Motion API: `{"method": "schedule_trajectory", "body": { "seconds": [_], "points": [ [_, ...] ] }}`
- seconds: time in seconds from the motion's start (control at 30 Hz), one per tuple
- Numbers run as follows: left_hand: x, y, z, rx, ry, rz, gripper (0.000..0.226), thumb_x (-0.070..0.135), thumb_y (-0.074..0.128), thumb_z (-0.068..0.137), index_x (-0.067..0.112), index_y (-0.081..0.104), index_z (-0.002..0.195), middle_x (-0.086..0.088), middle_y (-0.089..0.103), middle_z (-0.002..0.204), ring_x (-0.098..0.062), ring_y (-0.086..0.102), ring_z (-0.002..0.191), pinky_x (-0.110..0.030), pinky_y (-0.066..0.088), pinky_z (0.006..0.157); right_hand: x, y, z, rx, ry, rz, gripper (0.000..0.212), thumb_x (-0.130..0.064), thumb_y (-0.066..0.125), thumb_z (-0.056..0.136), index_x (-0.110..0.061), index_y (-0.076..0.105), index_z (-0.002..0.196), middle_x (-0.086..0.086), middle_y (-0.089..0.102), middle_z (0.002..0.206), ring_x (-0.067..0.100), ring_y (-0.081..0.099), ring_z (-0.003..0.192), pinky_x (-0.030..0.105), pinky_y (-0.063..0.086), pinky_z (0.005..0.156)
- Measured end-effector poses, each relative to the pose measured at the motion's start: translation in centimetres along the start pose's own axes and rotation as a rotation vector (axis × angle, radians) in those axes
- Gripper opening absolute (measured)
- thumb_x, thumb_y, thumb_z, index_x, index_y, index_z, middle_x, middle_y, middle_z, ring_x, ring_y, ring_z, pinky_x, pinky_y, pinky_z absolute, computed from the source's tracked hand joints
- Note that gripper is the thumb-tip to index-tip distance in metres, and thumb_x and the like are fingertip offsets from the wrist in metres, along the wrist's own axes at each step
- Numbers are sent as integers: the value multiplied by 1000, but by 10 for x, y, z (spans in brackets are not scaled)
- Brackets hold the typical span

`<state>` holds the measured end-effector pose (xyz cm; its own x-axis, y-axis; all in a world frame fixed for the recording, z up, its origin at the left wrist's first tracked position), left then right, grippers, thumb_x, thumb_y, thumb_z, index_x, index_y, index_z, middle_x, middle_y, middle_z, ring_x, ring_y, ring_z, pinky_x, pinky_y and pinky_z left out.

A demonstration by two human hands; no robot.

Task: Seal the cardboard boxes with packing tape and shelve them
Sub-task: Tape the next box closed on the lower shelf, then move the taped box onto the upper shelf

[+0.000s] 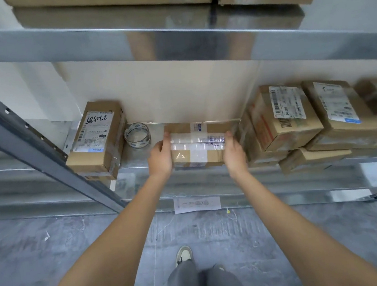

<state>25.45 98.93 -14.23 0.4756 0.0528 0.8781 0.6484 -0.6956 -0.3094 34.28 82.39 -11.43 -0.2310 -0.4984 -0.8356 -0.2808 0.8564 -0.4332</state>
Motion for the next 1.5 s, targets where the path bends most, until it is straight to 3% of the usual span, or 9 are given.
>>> {"method": "schedule_trajectory", "body": {
  "seconds": [0.17,0.33,0.43,0.57,0.77,1.0,1.1,1.23,1.5],
  "points": [
    [1,-8,-32,56,26,-97,39,36,38,101,13,53,129,-4,53,117,-20,46,106,-33,35,91,5,-11,-22,-34,-27,107,47,-40,32,104,-9,61,125,10,58,131,23,51,118,25,31,88],
    [37,-10,-82,191,75,-246,38,48,35,101,18,55,113,3,58,104,-17,52,100,-33,39,89,-12,-41,-52,-33,-152,225,38,-36,33,104,-12,62,97,-6,61,86,8,55,82,26,37,72],
    [60,-8,-118,271,143,-270,42,55,34,99,18,54,103,7,58,95,-18,54,98,-35,41,90,-21,-66,-72,-4,-244,280,37,-37,34,104,-16,61,91,-5,64,87,9,56,82,22,41,70],
    [92,-6,-161,372,205,-251,52,58,34,98,11,57,100,-9,59,114,-27,54,107,-41,41,97,-36,-102,-97,98,-366,298,40,-43,34,101,-17,61,88,4,64,95,20,58,92,35,45,82],
    [157,-1,-214,258,357,-199,55,58,30,99,16,58,119,2,50,108,-16,45,100,-30,30,85,-80,-182,-129,306,-581,159,46,-50,30,101,-18,63,98,0,59,98,19,52,96,33,35,77],
    [230,2,-250,261,589,-269,50,58,33,99,17,56,83,4,55,84,-17,52,85,-32,39,73,-124,-248,-143,425,-780,185,60,-64,30,95,-14,63,102,1,63,98,19,58,91,33,44,74],
    [260,9,-253,220,676,-371,58,60,37,97,8,60,90,-2,56,85,-15,51,80,-34,43,77,-147,-272,-142,460,-813,241,71,-73,26,88,-16,61,112,1,66,107,20,60,99,39,51,83],
    [296,27,-252,117,765,-415,45,55,37,99,20,60,84,1,62,89,-18,58,87,-34,45,80,-168,-306,-132,426,-862,363,40,-51,36,99,-15,53,103,-2,59,89,14,56,80,29,41,66],
    [305,72,-227,-119,690,-174,44,24,49,99,13,42,141,-7,52,137,-22,52,121,-36,45,99,-160,-322,-79,188,-666,403,15,-26,34,101,-17,40,112,1,56,96,18,53,86,35,42,75]
  ]
}}
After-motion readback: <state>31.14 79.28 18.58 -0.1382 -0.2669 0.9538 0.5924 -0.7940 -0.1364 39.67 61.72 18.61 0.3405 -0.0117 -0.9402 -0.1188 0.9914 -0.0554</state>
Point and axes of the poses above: each hand's wrist, its own z-axis towards the middle knuckle, its own y-axis out of the palm, x = y × z, the point moved 2 cm from there along z, towards the middle knuckle
